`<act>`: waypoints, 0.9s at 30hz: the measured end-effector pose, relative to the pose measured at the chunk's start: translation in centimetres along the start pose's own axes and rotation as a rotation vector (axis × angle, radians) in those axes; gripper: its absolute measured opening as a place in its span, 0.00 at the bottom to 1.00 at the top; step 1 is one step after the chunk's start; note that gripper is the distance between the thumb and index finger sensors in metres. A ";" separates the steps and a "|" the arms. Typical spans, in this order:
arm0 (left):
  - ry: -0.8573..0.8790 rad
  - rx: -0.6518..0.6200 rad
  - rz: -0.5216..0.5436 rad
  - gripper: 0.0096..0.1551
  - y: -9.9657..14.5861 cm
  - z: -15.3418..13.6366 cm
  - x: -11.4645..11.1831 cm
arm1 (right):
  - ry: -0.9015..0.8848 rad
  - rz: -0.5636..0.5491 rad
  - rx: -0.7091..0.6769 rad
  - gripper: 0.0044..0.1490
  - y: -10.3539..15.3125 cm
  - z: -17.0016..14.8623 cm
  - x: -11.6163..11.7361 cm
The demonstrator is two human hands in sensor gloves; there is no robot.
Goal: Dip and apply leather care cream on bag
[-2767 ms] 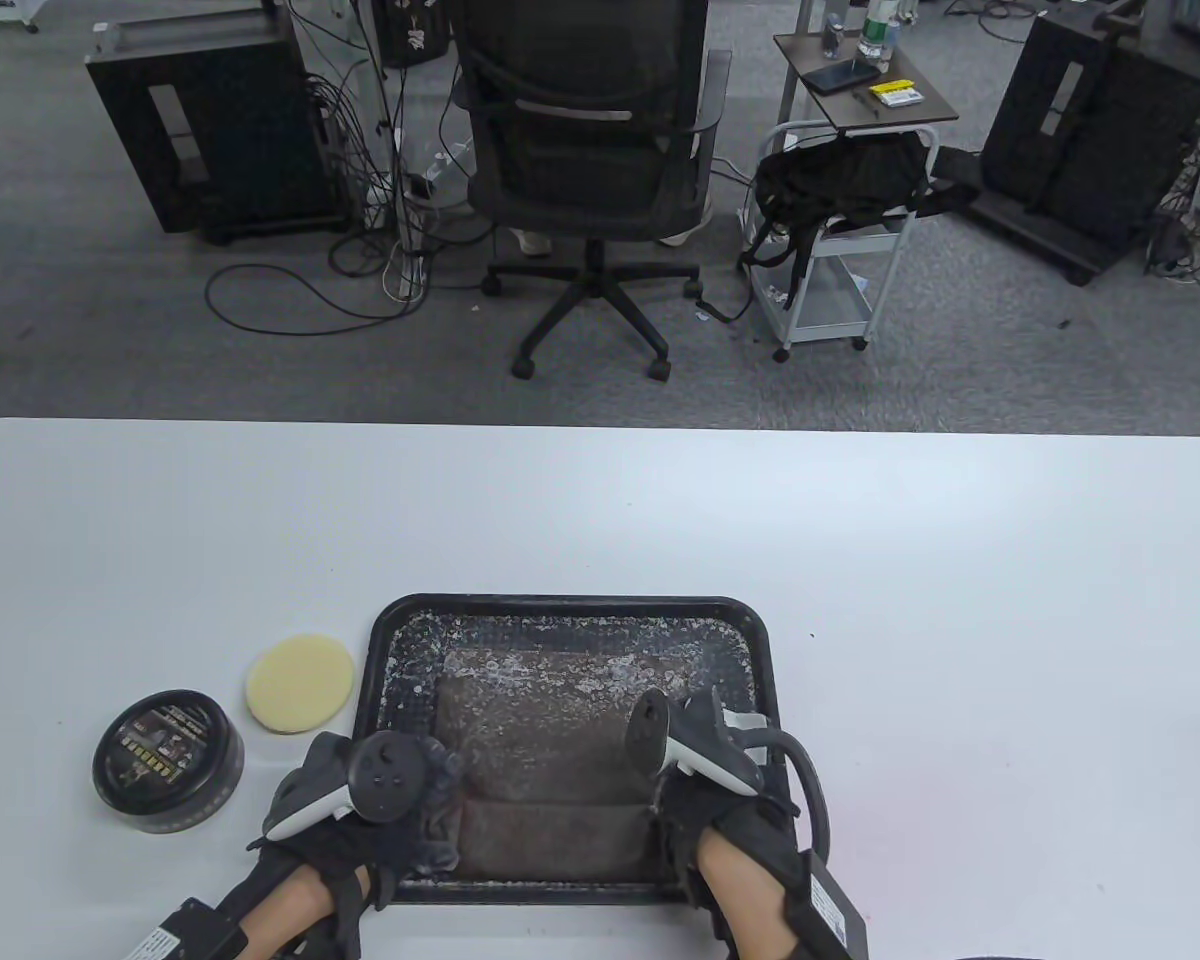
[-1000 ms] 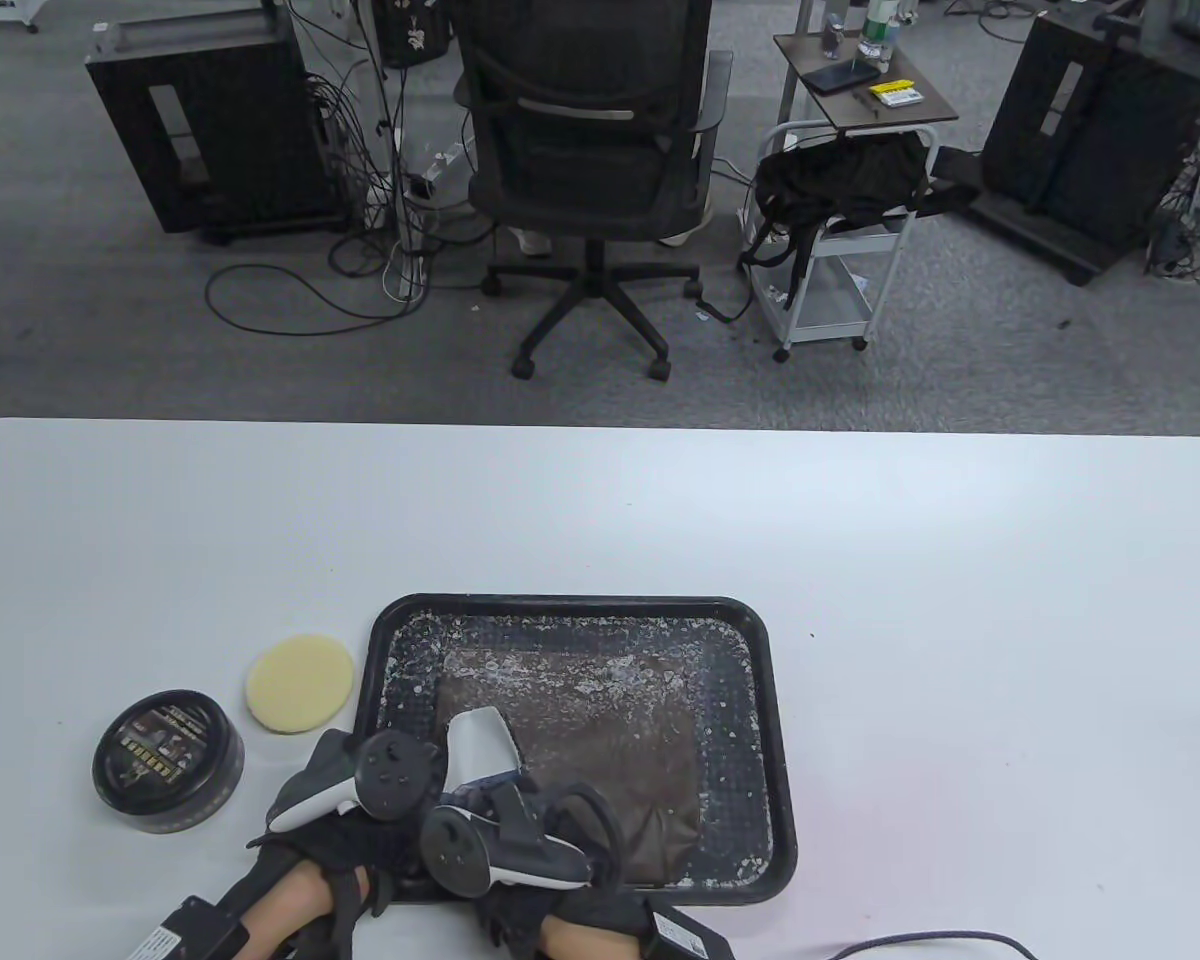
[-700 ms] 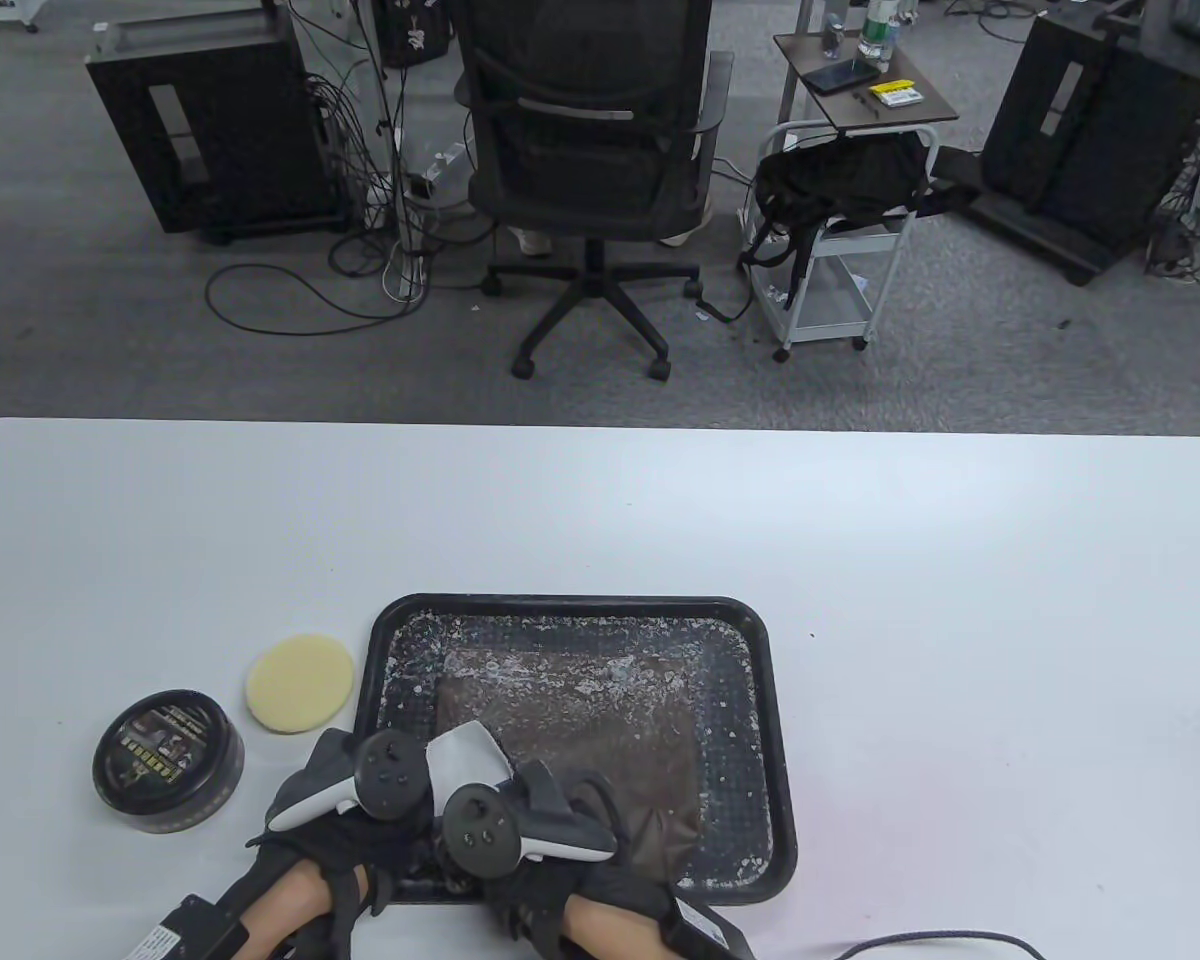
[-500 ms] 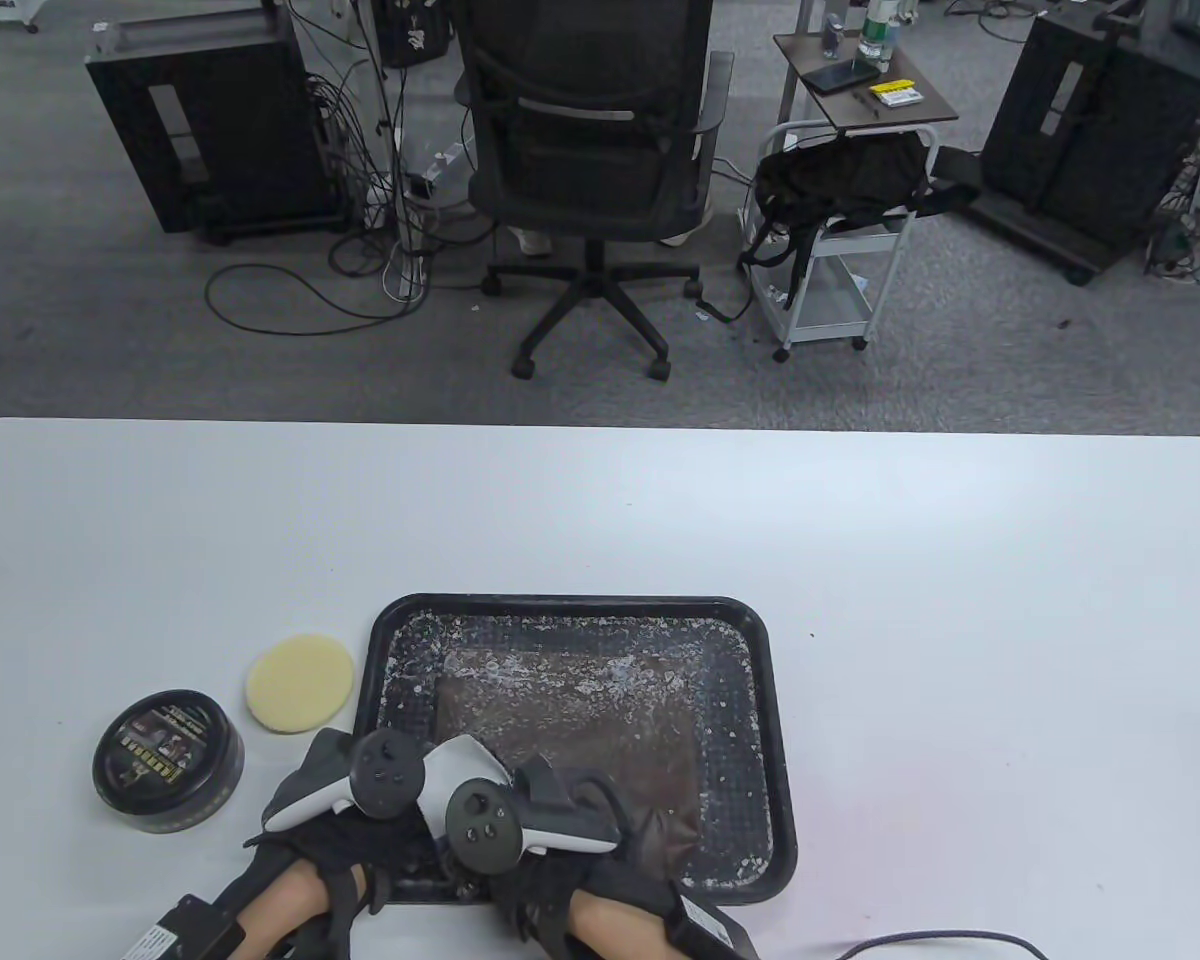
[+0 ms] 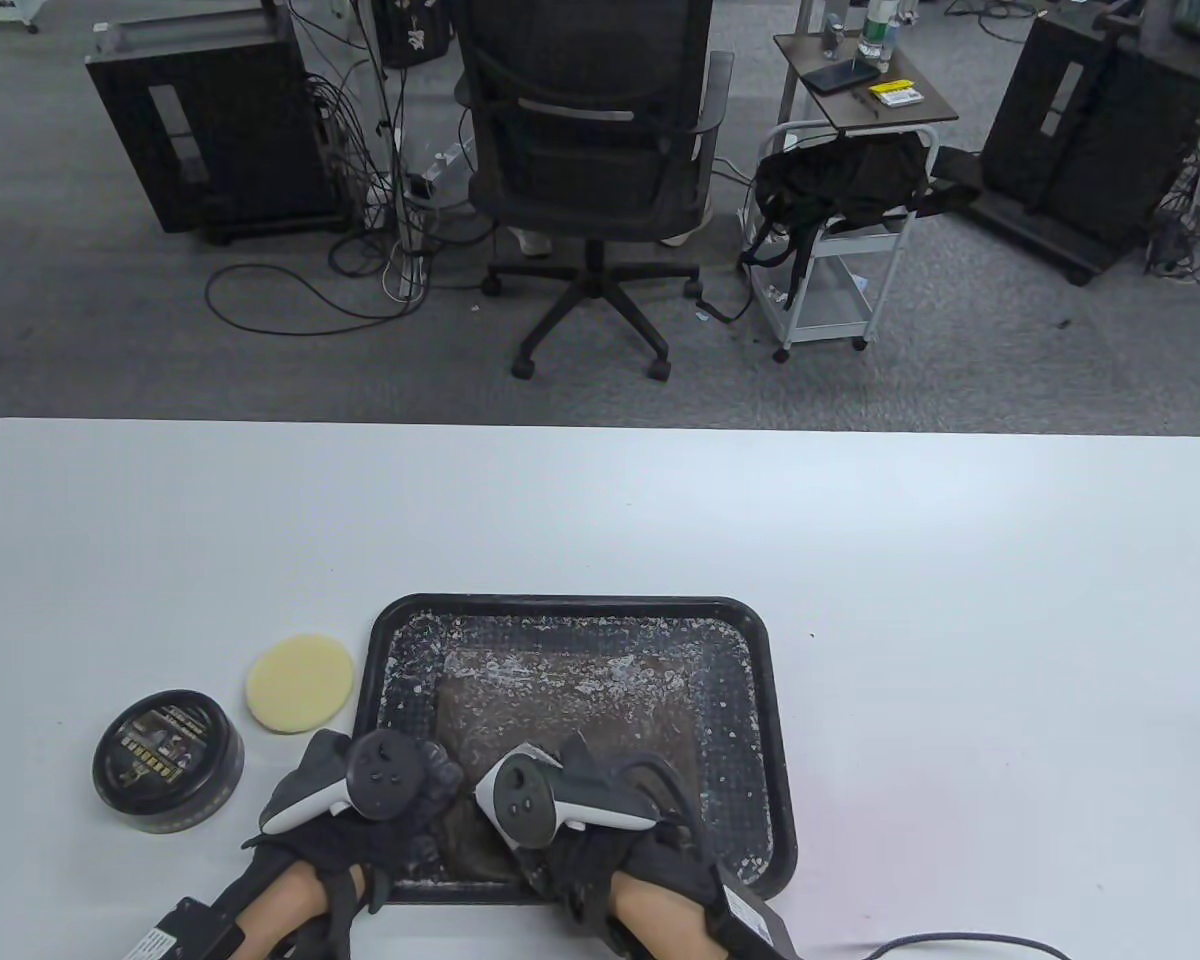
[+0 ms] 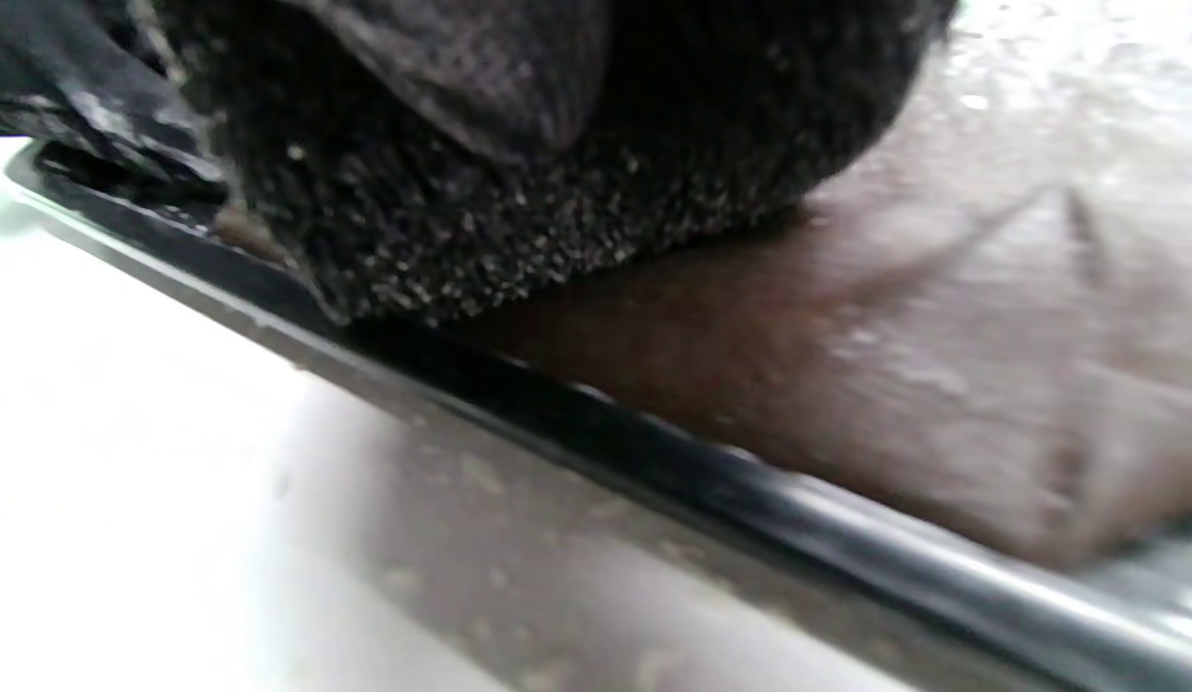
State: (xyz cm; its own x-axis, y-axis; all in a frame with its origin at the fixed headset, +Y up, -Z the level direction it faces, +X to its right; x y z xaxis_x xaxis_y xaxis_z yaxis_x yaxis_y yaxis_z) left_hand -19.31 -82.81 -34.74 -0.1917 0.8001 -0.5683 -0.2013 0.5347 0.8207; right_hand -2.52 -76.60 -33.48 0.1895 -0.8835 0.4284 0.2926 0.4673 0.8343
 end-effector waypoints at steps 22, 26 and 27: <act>-0.012 0.030 -0.025 0.39 -0.2 -0.2 0.1 | 0.019 -0.020 0.078 0.25 2.1 -8.9 0.9; -0.005 0.030 -0.020 0.38 -0.3 -0.2 0.1 | -0.033 -0.006 0.088 0.25 1.9 -10.2 1.1; -0.007 0.030 -0.016 0.38 -0.3 -0.2 0.1 | -0.028 -0.005 0.098 0.25 1.9 -10.5 1.0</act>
Point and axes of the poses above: the tracker on the back of each hand, its own z axis roughly to the thumb side, its own y axis roughly from the fingertips to the wrist, x = y × z, the point moved 5 cm from there along -y, roughly from the wrist to the fingertips, and after that the axes turned 12 degrees about x, right-handed, at the moved point
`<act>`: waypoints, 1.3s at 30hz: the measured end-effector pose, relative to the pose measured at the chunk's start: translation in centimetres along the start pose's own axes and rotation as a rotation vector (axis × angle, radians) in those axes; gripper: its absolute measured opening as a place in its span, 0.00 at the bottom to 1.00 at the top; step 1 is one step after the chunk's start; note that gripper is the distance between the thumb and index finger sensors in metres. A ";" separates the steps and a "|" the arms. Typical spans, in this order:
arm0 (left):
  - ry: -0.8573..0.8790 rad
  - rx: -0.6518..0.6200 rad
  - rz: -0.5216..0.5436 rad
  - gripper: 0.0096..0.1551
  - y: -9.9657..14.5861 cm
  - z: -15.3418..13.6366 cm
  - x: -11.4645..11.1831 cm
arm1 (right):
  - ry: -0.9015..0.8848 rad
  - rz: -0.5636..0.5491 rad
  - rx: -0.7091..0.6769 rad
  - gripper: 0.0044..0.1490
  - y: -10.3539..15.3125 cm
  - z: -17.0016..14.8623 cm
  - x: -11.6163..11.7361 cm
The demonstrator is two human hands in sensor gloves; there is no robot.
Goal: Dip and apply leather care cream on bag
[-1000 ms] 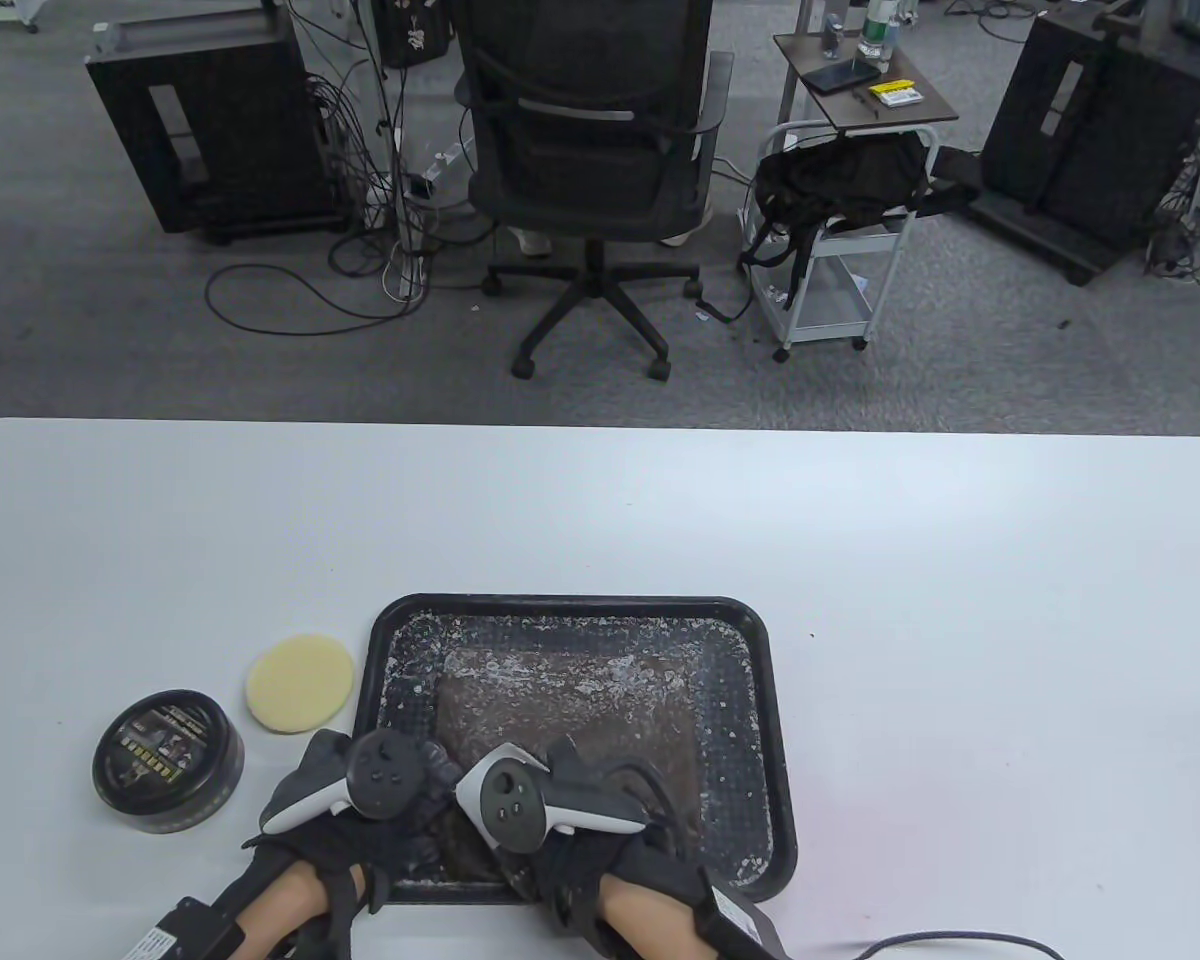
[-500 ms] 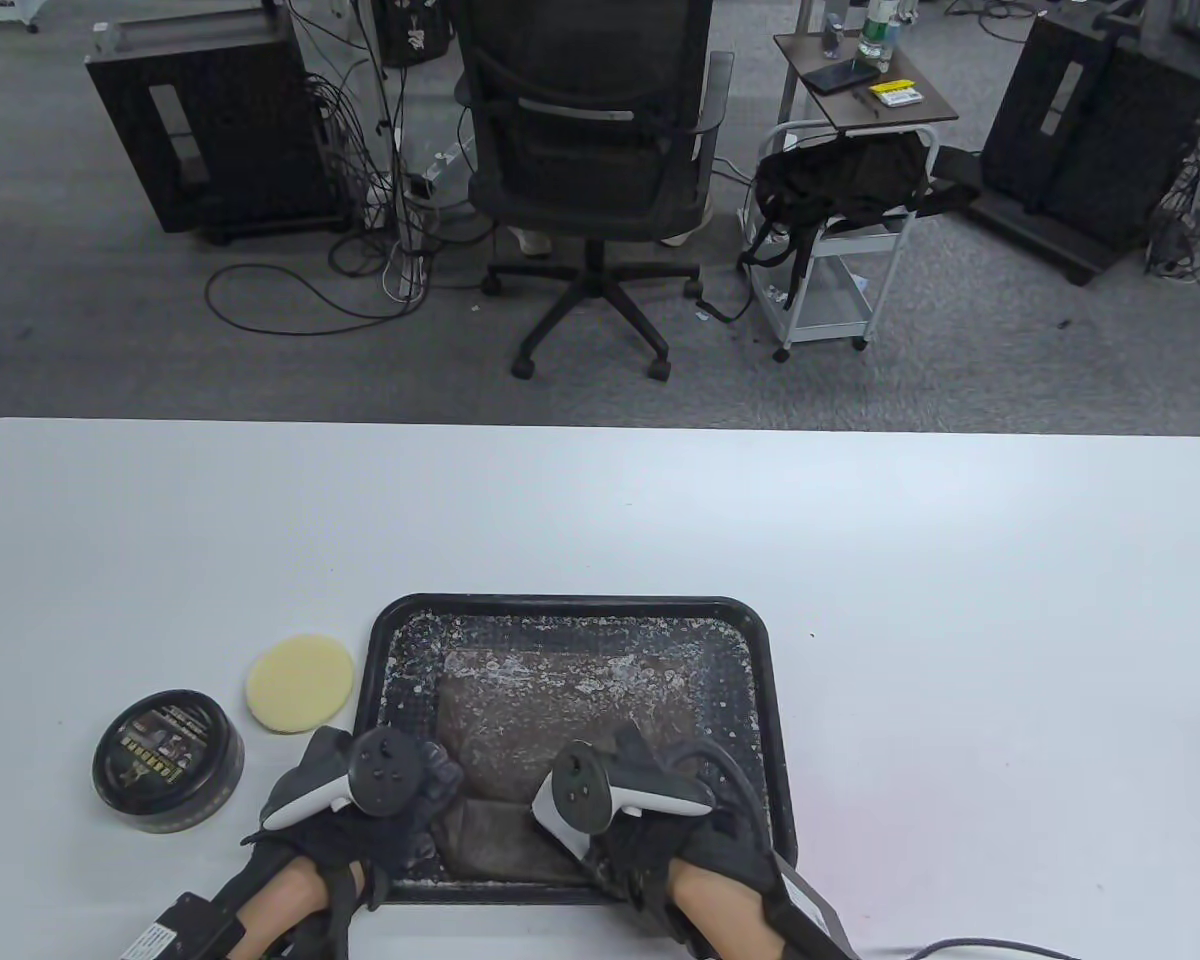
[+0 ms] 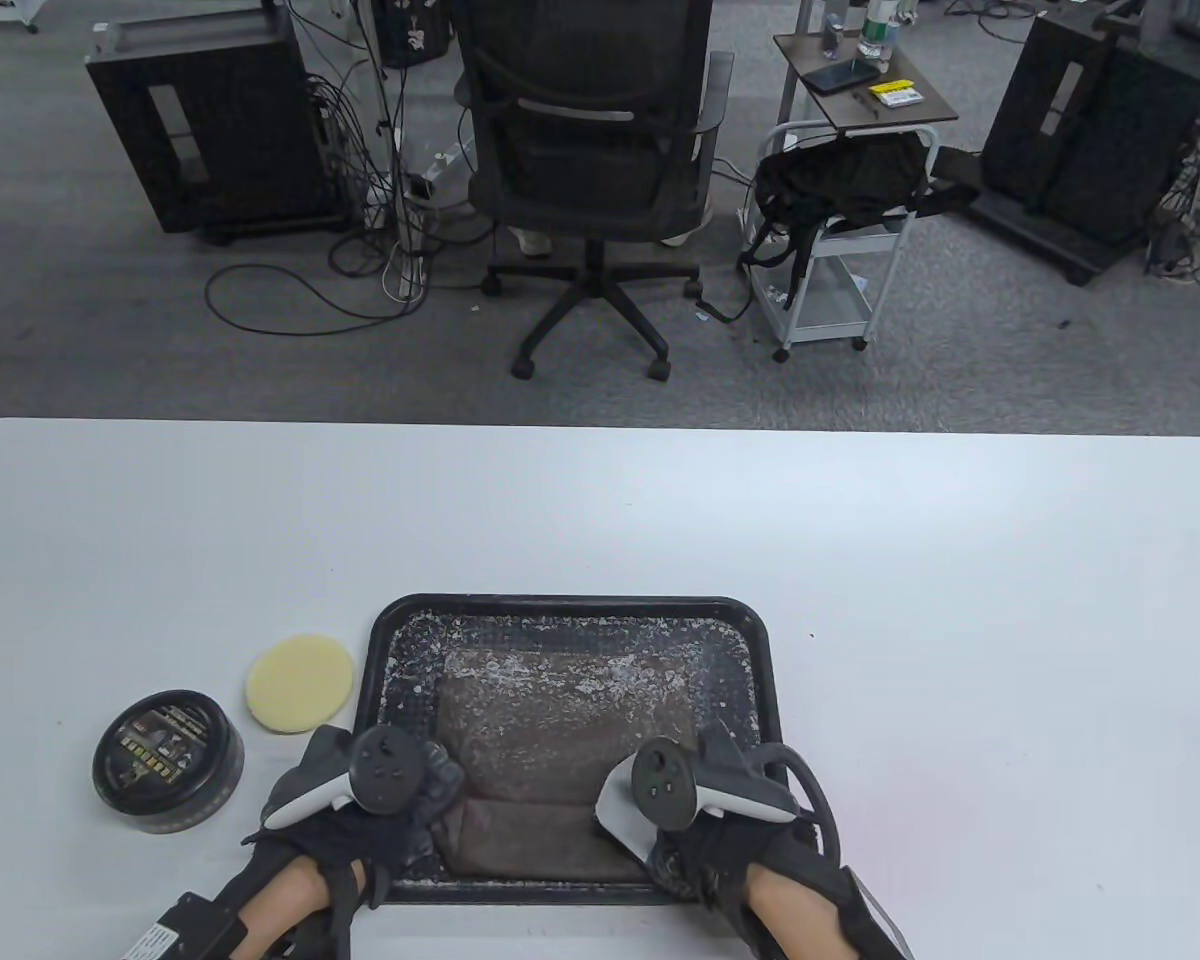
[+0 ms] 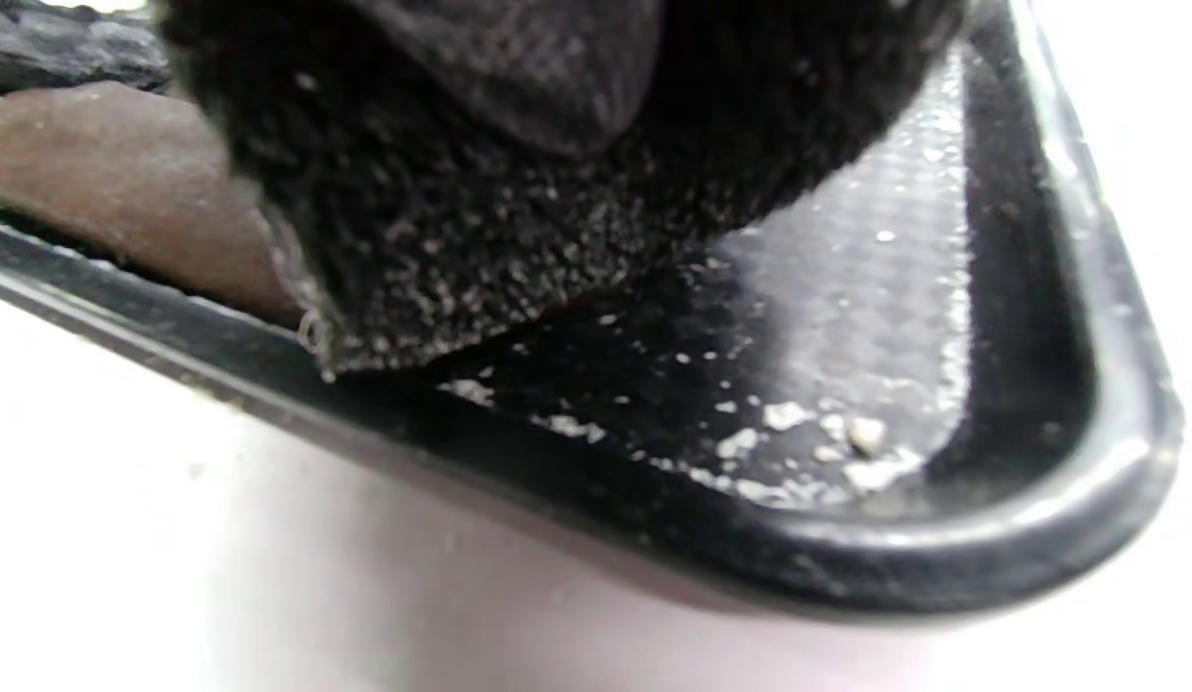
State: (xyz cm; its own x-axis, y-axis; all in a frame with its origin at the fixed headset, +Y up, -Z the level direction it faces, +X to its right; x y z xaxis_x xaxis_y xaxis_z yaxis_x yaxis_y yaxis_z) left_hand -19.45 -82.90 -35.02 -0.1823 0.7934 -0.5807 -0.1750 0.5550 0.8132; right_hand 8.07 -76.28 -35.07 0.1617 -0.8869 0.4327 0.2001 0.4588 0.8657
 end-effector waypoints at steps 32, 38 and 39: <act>-0.319 -0.035 0.350 0.34 3.6 13.3 4.5 | -0.183 -0.503 0.149 0.26 2.4 -7.1 -5.4; -0.381 -0.147 0.391 0.31 2.5 20.2 3.2 | -0.181 -0.518 0.150 0.26 2.3 -7.2 -5.5; -0.396 -0.160 0.394 0.31 2.3 21.1 3.0 | -0.180 -0.519 0.150 0.26 2.4 -7.2 -5.5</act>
Point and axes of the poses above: the tracker on the back of each hand, its own z axis roughly to the thumb side, its own y axis roughly from the fingertips to the wrist, x = y × z, the point moved 5 cm from there along -y, roughly from the wrist to the fingertips, and after that the axes turned 12 degrees about x, right-handed, at the moved point
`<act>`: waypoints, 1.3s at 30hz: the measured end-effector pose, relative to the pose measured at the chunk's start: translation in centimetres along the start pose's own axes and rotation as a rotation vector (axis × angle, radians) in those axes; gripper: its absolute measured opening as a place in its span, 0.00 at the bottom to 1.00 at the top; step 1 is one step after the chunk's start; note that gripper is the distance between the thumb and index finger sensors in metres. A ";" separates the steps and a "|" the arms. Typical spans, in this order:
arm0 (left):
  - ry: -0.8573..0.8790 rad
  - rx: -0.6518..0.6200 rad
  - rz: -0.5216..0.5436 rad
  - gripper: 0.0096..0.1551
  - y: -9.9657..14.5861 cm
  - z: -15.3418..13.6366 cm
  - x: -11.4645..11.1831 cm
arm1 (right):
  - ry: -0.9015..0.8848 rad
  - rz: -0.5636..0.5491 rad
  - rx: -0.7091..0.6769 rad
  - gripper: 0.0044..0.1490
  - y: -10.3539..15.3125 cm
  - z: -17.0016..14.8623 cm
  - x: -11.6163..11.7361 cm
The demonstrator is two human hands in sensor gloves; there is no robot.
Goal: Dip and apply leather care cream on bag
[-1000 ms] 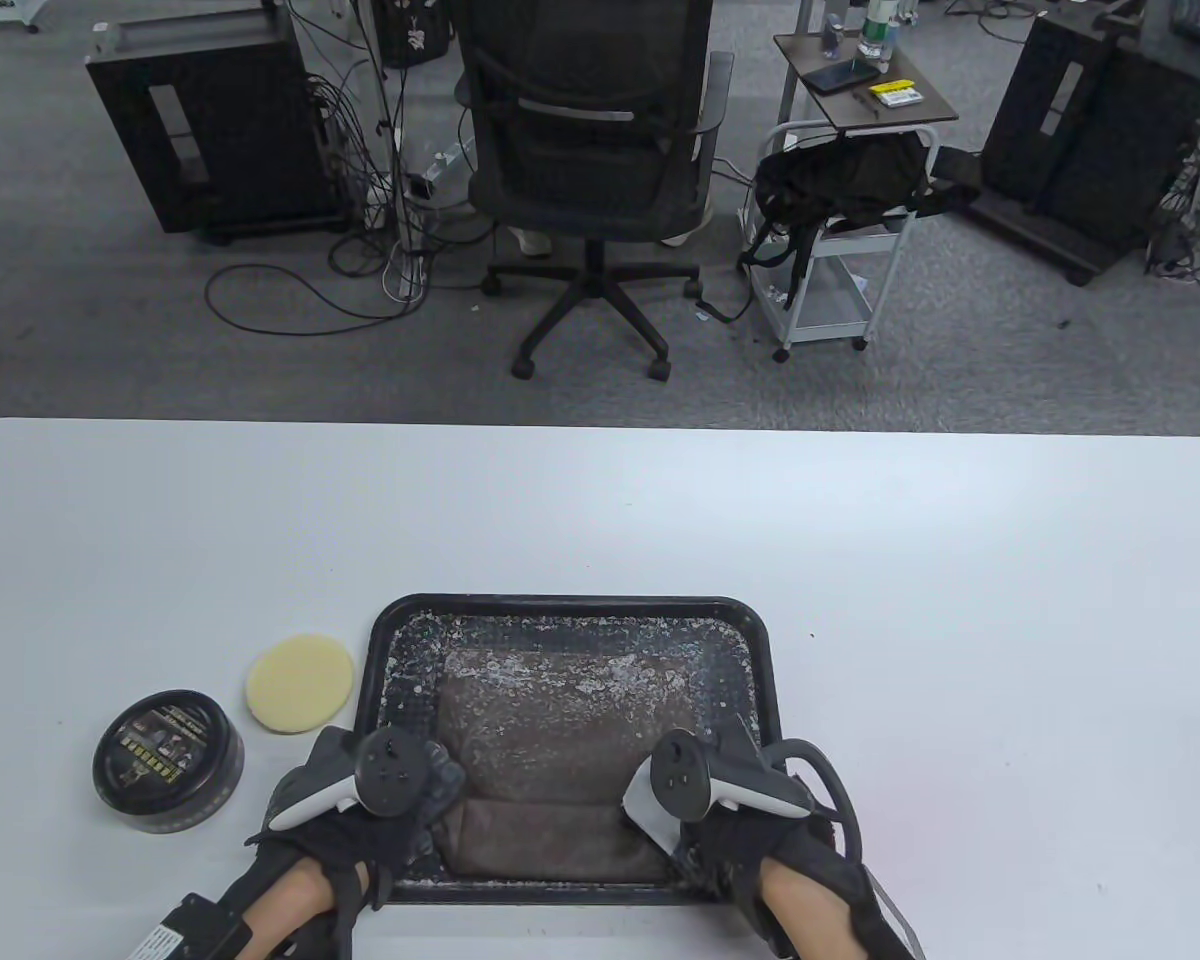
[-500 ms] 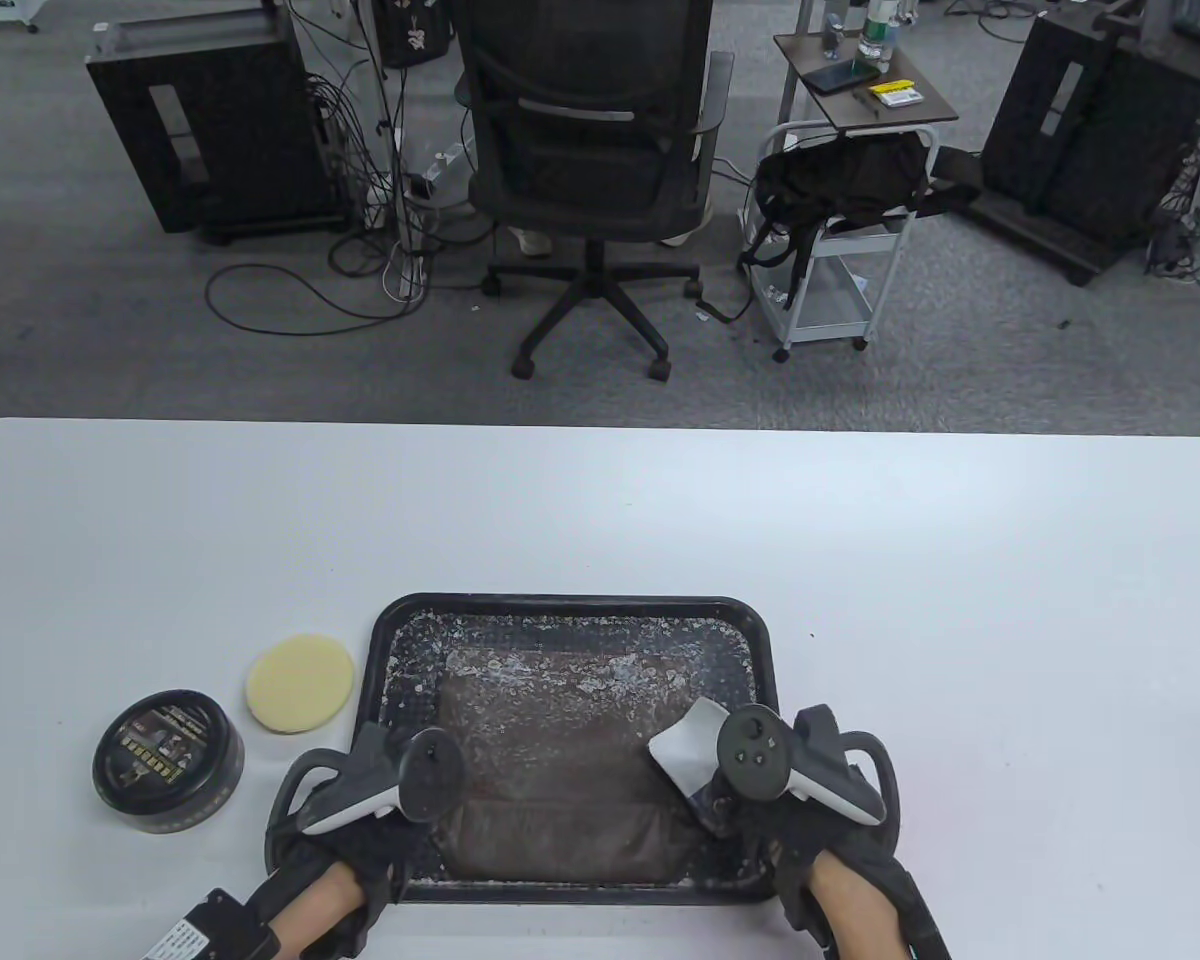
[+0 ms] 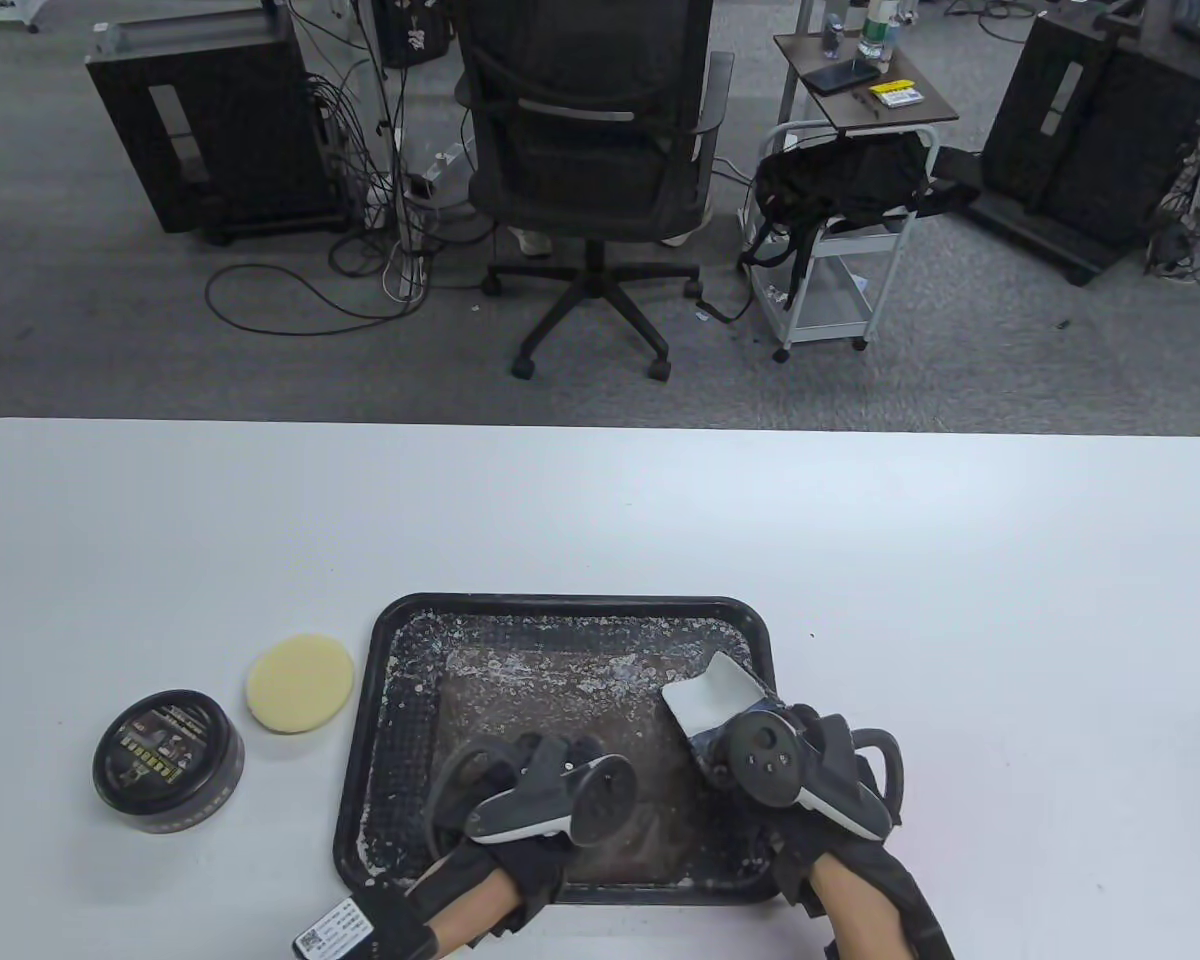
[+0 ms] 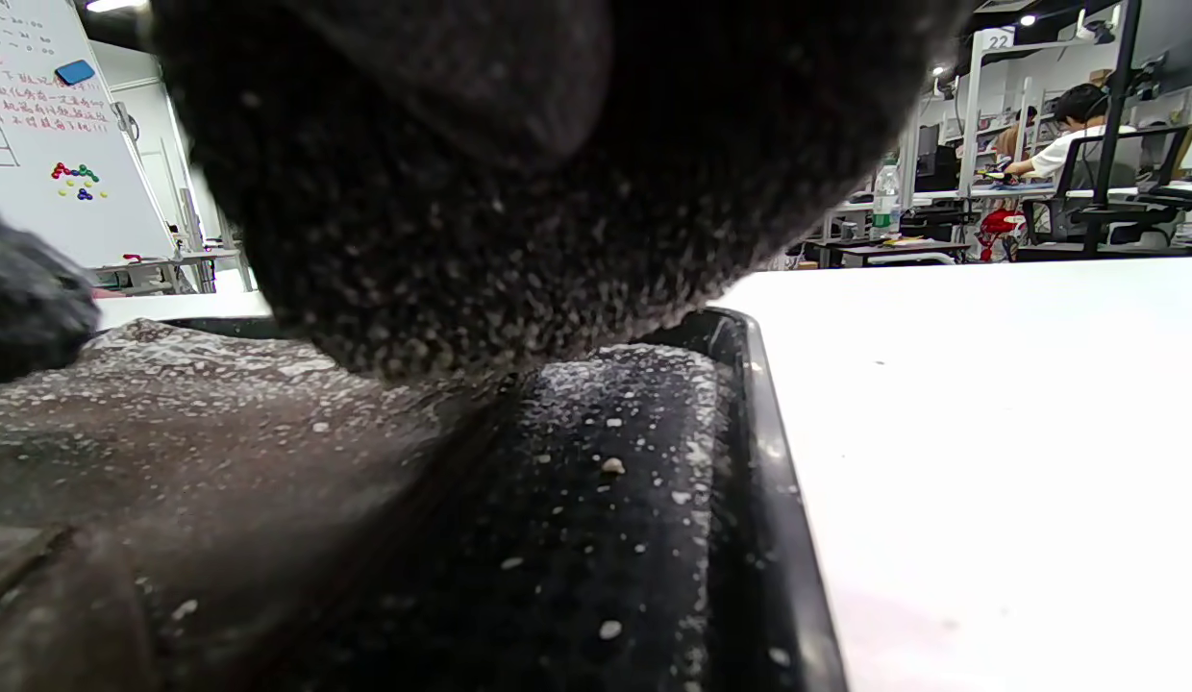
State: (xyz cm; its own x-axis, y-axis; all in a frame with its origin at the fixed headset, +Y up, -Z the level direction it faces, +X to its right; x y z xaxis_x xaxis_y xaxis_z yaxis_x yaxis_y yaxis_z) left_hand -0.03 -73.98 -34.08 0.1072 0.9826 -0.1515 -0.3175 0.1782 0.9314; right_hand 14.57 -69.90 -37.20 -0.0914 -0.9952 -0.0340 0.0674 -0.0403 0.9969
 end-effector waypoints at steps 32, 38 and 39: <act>-0.143 0.048 -0.164 0.41 -3.9 7.1 -3.5 | -0.065 0.017 0.094 0.27 -1.4 -4.0 0.4; 0.075 0.047 -0.167 0.34 -3.8 5.0 -3.1 | -0.071 0.021 0.099 0.27 -1.3 -4.1 0.4; 0.114 0.049 -0.171 0.33 -3.8 4.6 -3.0 | -0.071 0.021 0.100 0.27 -1.3 -4.1 0.4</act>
Point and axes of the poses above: the tracker on the back of each hand, its own z axis roughly to the thumb side, its own y axis roughly from the fingertips to the wrist, x = y × z, the point moved 5 cm from there along -y, roughly from the wrist to the fingertips, and after that the axes turned 12 degrees about x, right-handed, at the moved point
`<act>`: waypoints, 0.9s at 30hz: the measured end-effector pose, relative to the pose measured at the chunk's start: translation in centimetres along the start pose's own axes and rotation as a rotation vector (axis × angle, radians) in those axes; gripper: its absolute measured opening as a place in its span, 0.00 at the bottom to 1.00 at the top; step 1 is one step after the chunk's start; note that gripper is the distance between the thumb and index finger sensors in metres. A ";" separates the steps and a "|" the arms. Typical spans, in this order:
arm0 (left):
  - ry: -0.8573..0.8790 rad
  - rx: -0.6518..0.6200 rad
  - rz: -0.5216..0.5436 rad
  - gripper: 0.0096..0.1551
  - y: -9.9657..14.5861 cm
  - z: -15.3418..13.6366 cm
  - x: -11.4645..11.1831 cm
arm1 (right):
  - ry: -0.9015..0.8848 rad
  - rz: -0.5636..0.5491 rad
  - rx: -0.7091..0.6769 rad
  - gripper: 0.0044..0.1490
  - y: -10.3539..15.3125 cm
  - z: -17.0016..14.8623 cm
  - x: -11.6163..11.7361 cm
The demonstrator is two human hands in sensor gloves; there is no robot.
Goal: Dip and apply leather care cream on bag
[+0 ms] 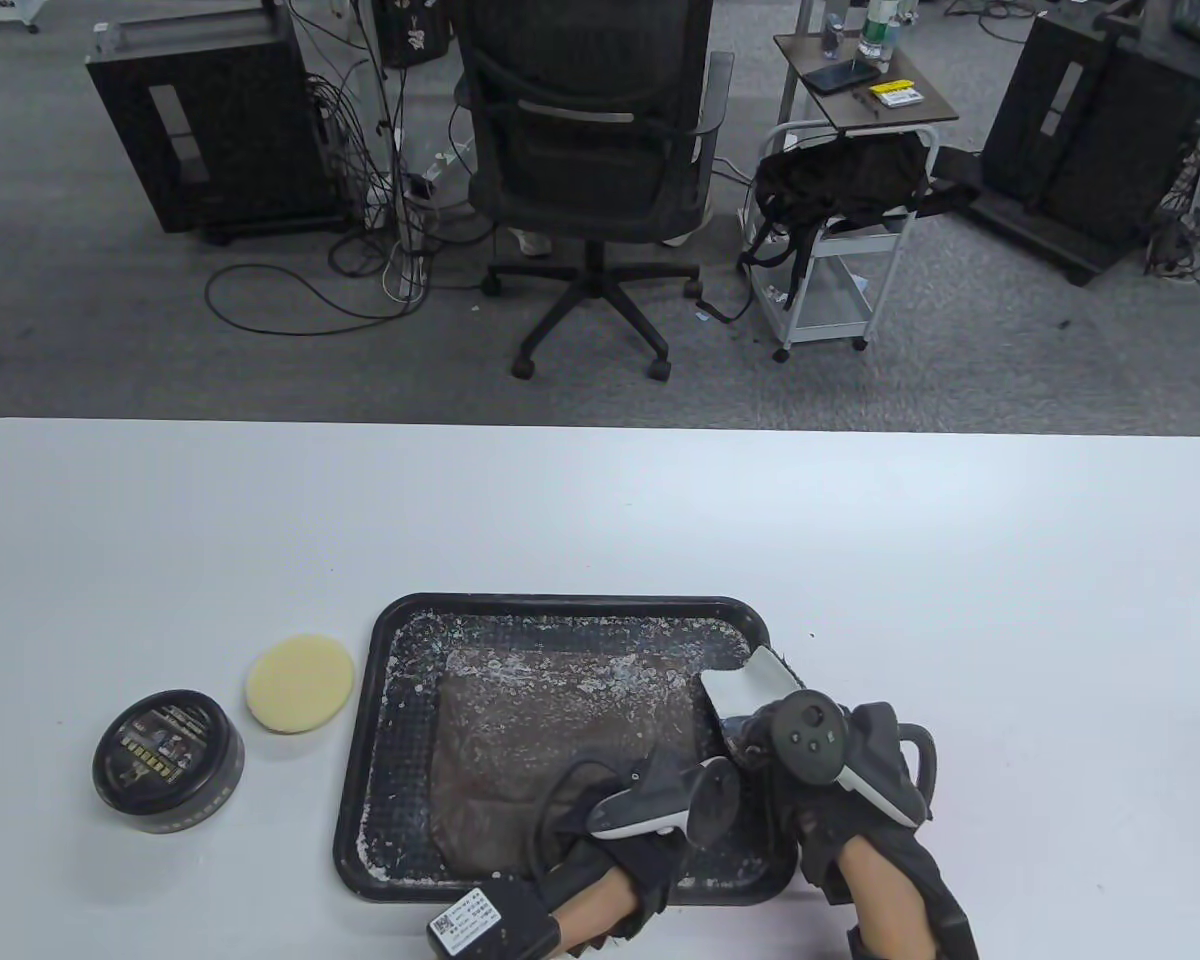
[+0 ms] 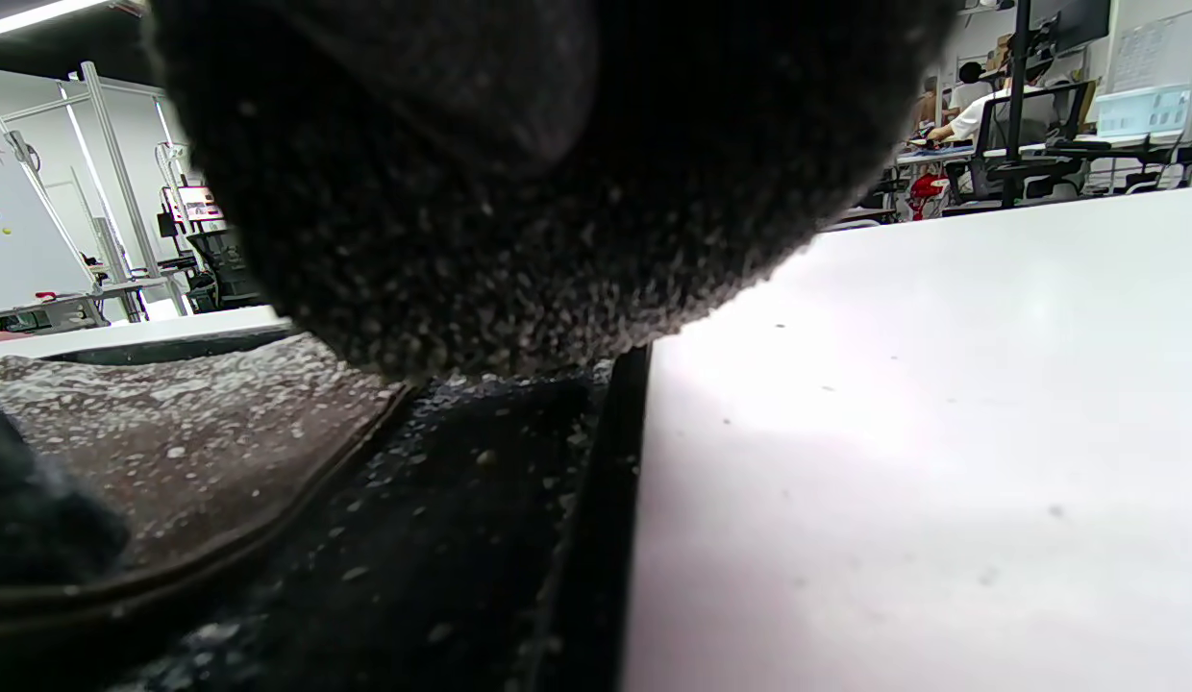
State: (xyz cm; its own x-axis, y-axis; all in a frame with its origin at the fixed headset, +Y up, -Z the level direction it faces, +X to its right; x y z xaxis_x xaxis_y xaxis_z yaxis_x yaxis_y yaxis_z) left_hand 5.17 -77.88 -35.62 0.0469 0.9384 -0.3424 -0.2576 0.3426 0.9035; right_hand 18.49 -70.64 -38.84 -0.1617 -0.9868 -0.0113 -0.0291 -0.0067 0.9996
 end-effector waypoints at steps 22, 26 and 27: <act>0.938 -0.226 0.166 0.27 2.8 -4.8 5.8 | -0.211 -0.092 0.089 0.27 0.3 -3.7 -2.8; 1.077 -0.335 0.258 0.27 3.8 -5.0 7.1 | -0.202 -0.098 0.096 0.27 0.3 -3.9 -2.9; 1.098 -0.353 0.274 0.27 3.9 -5.1 7.3 | -0.199 -0.099 0.096 0.27 0.3 -3.9 -2.9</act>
State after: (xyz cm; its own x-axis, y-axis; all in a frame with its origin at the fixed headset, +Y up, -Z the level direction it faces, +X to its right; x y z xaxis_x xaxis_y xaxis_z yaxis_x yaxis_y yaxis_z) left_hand -0.40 -69.94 -35.87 -0.8603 0.3781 -0.3421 -0.3904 -0.0568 0.9189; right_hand 22.76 -68.44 -38.37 -0.3444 -0.9307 -0.1234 -0.1469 -0.0765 0.9862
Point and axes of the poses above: the tracker on the back of each hand, its own z axis roughly to the thumb side, its own y axis roughly from the fingertips to the wrist, x = y × z, the point moved 5 cm from there along -y, roughly from the wrist to the fingertips, and after that the axes turned 12 degrees about x, right-handed, at the moved point
